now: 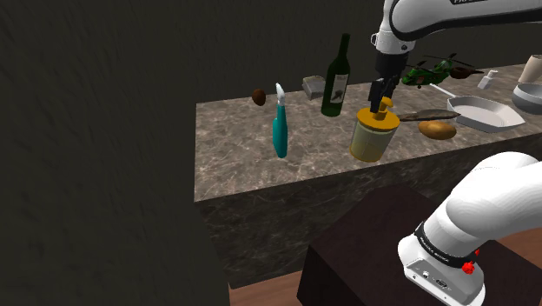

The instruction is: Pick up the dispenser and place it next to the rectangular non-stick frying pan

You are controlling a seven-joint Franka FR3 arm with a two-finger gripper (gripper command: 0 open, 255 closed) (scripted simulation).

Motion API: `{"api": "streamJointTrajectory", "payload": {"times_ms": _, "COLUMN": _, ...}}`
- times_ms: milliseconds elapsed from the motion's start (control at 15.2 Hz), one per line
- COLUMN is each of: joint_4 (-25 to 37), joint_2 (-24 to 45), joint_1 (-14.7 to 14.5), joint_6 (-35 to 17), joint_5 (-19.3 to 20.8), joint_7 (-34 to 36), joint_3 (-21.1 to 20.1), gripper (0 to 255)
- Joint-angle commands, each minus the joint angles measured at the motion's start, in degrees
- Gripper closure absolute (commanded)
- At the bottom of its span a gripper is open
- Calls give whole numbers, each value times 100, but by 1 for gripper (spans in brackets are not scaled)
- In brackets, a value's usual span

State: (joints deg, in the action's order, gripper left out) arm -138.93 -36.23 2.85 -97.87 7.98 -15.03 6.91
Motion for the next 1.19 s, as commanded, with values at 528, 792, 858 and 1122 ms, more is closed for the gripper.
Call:
{"api": "streamJointTrajectory", "payload": {"times_ms": 528, "joint_4": 0, "joint_2": 4, "joint_1": 0, "joint_6": -4, "joint_5": 0, "joint_7": -1, "joint_3": 1, "gripper": 255}}
{"api": "streamJointTrajectory", "payload": {"times_ms": 792, "joint_4": 151, "joint_2": -2, "joint_1": -2, "joint_6": 152, "joint_5": -10, "joint_7": -11, "joint_3": -12, "gripper": 255}}
{"api": "streamJointTrajectory", "payload": {"times_ms": 858, "joint_4": 230, "joint_2": 1, "joint_1": -4, "joint_6": 228, "joint_5": -15, "joint_7": -17, "joint_3": -17, "gripper": 255}}
{"api": "streamJointTrajectory", "payload": {"times_ms": 1122, "joint_4": 551, "joint_2": 21, "joint_1": -10, "joint_6": 529, "joint_5": -33, "joint_7": -39, "joint_3": -36, "gripper": 255}}
